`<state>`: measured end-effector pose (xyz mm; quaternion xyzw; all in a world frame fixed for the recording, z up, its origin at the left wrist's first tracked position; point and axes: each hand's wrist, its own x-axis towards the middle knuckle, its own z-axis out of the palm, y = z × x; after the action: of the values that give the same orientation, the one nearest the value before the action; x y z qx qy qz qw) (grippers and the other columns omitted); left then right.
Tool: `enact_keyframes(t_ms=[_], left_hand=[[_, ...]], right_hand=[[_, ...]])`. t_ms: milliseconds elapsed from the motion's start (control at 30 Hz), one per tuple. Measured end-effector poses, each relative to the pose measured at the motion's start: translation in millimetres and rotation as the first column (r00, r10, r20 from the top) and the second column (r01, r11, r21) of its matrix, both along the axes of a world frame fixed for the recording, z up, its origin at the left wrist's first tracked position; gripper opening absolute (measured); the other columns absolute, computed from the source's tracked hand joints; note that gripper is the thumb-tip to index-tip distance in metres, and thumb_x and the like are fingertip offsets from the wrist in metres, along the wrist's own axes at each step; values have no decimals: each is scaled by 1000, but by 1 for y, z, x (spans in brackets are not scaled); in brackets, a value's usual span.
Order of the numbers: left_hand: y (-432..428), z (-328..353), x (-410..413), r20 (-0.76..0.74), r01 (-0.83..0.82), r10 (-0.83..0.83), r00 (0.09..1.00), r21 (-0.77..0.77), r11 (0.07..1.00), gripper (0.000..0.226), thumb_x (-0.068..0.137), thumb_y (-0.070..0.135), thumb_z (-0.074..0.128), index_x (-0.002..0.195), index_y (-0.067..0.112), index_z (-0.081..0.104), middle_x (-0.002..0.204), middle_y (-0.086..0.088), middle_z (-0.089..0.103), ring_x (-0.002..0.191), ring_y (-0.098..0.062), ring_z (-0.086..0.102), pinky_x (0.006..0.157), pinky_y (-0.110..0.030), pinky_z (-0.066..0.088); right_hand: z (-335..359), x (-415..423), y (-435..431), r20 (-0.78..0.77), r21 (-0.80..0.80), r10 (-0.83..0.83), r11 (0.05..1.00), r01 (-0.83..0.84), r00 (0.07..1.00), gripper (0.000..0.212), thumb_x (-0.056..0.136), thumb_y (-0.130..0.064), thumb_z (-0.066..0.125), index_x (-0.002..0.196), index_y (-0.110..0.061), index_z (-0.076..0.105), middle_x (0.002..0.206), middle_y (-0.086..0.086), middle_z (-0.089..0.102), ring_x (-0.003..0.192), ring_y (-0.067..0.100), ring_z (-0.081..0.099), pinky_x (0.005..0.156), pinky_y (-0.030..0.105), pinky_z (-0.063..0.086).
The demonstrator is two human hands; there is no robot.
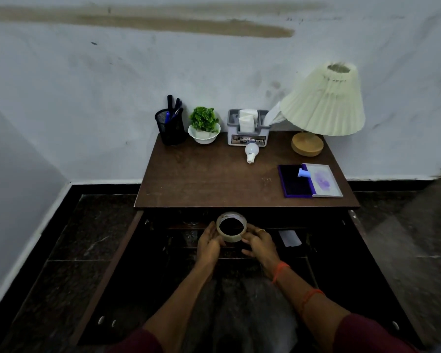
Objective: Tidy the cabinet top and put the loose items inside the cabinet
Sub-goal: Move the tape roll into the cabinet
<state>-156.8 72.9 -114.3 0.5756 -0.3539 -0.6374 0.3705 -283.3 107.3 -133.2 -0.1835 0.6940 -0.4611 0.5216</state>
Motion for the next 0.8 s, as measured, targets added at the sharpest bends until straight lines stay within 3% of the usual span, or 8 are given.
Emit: enact_keyframes(t_ms=[133, 233, 300, 367, 433, 567, 700, 800], left_hand=[[-30, -29, -7, 58, -1, 1, 998, -2, 1000, 57, 73, -24, 41, 125, -6, 55, 123, -16, 62, 111, -25, 56, 81, -30, 49], [-46, -41, -13, 118, -23, 18, 993, 43, 999, 24, 72, -11, 47, 89, -4, 61, 89, -7, 63, 94, -23, 54, 63, -19, 45], [-57, -50, -16, 124, -36, 24, 992, 93, 995, 17, 76, -12, 46, 73, 0, 59, 76, -4, 59, 87, -22, 51, 58, -16, 44], [-63, -57, -19, 143, -43, 26, 989, 116, 992, 22, 72, 2, 53, 85, -12, 64, 85, -14, 65, 87, -22, 53, 68, -24, 46], [-67, -63, -22, 143, -61, 41, 989, 133, 989, 55, 58, 17, 52, 102, -15, 62, 99, -21, 66, 90, -24, 56, 76, -31, 43], [-71, -61, -26, 114, -81, 61, 992, 181, 980, 28, 56, 16, 52, 82, 7, 55, 94, -13, 58, 90, -23, 52, 77, -32, 40], [-75, -66, -24, 114, -66, 48, 992, 159, 985, 52, 45, 18, 47, 93, 1, 57, 95, -15, 59, 90, -24, 53, 74, -32, 42], [-64, -51, -25, 76, -82, 72, 995, 138, 987, 49, 47, 15, 44, 93, 1, 55, 90, -13, 57, 85, -22, 51, 63, -24, 43]], right_hand=[[-29, -7, -37, 15, 55, 7, 998, -7, 1000, 33, 89, -15, 60, 120, -22, 65, 124, 8, 65, 113, 24, 61, 68, 31, 56], [-46, -12, -60, 44, 89, -19, 996, 15, 999, 33, 89, -11, 61, 122, -14, 63, 125, 13, 63, 115, 28, 60, 75, 35, 57], [-56, -15, -72, 64, 112, -57, 992, 49, 996, 35, 88, -9, 62, 123, -6, 61, 126, 16, 62, 115, 29, 60, 72, 34, 57], [-64, -18, -81, 82, 127, -100, 988, 89, 992, 39, 87, -7, 63, 125, 0, 58, 129, 18, 60, 116, 31, 60, 62, 30, 55], [-69, -20, -87, 93, 131, -122, 985, 110, 988, 39, 88, -4, 62, 126, 3, 57, 132, 20, 58, 118, 33, 59, 62, 30, 54], [-70, -21, -92, 146, 122, -172, 980, 155, 974, 35, 89, 2, 59, 123, 8, 58, 130, 22, 59, 112, 32, 59, 81, 40, 55], [-69, -15, -94, 202, 76, -222, 975, 210, 954, 36, 89, 8, 55, 125, 8, 56, 124, 18, 60, 103, 25, 55, 80, 36, 53], [-64, -8, -87, 206, 38, -216, 976, 213, 954, 37, 90, 8, 54, 126, 5, 55, 120, 16, 60, 111, 27, 58, 75, 28, 51]])
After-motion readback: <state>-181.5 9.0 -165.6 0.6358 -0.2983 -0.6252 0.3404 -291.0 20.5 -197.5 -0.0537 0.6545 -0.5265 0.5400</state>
